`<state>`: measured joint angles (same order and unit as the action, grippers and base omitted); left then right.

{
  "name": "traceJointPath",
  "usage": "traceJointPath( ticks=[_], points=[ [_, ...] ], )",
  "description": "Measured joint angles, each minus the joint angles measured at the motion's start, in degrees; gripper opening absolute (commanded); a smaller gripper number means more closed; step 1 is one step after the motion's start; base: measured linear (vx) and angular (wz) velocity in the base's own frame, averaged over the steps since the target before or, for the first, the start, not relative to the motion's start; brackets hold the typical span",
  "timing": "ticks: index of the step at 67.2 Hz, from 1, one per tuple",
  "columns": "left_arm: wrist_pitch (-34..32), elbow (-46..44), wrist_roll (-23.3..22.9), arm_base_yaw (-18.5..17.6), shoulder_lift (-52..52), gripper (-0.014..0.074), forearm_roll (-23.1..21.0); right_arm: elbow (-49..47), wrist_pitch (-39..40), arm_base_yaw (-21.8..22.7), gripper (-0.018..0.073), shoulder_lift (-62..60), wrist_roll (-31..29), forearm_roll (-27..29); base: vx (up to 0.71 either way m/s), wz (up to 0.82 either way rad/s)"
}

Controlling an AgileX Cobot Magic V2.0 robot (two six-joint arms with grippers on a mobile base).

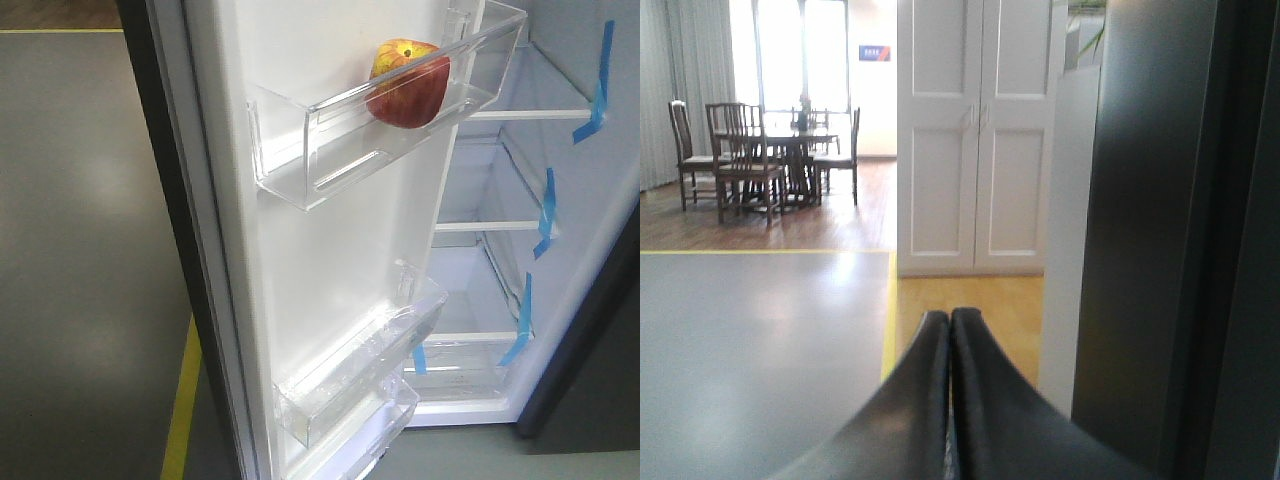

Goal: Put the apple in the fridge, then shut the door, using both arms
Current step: 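Withdraw the right gripper away from the door bin, then reach the left gripper toward the outer edge of the fridge door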

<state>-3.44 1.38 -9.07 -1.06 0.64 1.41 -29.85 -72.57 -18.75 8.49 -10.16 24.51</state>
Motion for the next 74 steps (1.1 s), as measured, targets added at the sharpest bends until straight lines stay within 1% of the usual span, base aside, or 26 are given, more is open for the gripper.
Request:
traceJointPath(
  ticks=[6,12,16,22,29,42,54,62,68,74],
  points=[
    [-3.4,-0.5,-1.0,0.0,0.0,-0.0006,-0.6,0.0,0.0,0.0,0.058,0.0,0.0,0.0,0.0,0.0],
    [-4.7,-3.6,-1.3,0.0,0.0,-0.0006,-0.8,0.0,0.0,0.0,0.058,0.0,0.0,0.0,0.0,0.0],
    [-4.6,-6.9,-1.3,0.0,-0.2,-0.0006,-0.8,0.0,0.0,0.0,0.058,0.0,0.0,0.0,0.0,0.0],
    [-2.2,-13.0,-1.4,0.0,-2.9,-0.0006,-0.8,0.0,0.0,0.0,0.058,0.0,0.0,0.0,0.0,0.0],
    [4.9,-21.0,-1.1,0.0,-9.2,-0.0006,0.0,0.0,-0.1,0.0,0.058,0.0,0.0,0.0,0.0,0.0],
    [19.9,-32.3,-0.7,0.0,-25.8,-0.0006,4.1,0.0,-0.1,0.0,0.058,0.0,0.0,0.0,0.0,0.0],
    [29.4,-41.5,-0.6,0.0,-41.1,-0.0006,5.9,0.0,-0.2,0.0,0.058,0.0,0.0,0.0,0.0,0.0],
    [35.9,-47.5,-0.5,0.0,-51.1,-0.0006,6.1,0.0,-0.2,0.0,0.058,0.0,0.0,0.0,0.0,0.0],
    [41.2,-52.5,0.8,0.0,-58.7,-0.0006,6.1,0.0,-0.2,0.0,0.058,0.0,0.0,0.0,0.0,0.0],
    [45.1,-57.1,2.1,0.0,-65.1,-0.0006,6.1,0.0,-0.2,0.0,0.058,0.0,0.0,0.0,0.0,0.0]
  ],
)
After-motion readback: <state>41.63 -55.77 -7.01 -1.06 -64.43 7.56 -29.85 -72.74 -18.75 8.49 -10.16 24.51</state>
